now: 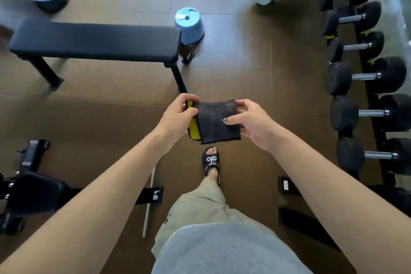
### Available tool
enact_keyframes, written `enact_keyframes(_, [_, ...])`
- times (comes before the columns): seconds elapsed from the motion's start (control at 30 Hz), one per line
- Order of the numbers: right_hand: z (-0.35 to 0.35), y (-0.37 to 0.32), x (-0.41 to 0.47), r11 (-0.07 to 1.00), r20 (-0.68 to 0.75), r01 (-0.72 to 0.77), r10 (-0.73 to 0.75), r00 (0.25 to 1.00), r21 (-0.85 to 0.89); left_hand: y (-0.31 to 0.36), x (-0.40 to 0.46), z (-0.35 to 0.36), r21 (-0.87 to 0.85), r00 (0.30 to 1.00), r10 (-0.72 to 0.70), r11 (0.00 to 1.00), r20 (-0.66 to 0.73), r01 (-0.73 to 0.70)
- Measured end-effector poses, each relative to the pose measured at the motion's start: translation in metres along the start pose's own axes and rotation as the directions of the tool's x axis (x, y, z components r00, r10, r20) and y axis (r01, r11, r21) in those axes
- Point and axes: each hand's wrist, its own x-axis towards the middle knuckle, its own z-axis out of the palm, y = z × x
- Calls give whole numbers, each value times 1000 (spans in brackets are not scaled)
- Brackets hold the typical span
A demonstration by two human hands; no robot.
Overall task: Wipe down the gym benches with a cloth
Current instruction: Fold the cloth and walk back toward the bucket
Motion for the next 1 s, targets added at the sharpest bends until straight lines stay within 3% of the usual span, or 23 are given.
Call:
enact_keyframes(0.13, [-9, -61, 71, 999, -45, 18, -20, 999, -47, 43, 74, -12, -70, 993, -89, 993, 76, 95])
enact_keyframes(0.37, [-35, -155, 165, 995, -36, 52, -55, 998, -80, 111, 188, -19, -3, 994, -78, 997, 72, 79])
enact_keyframes(0.57, [-73, -229, 271, 994, 35, 29, -25, 999, -107, 166, 285, -6, -31, 993, -119, 992, 10, 119])
enact_keyframes(1.0, [-123, -394, 447, 895, 202, -28, 131, 971, -446, 244, 456, 22, -114, 942, -264, 963, -207, 245])
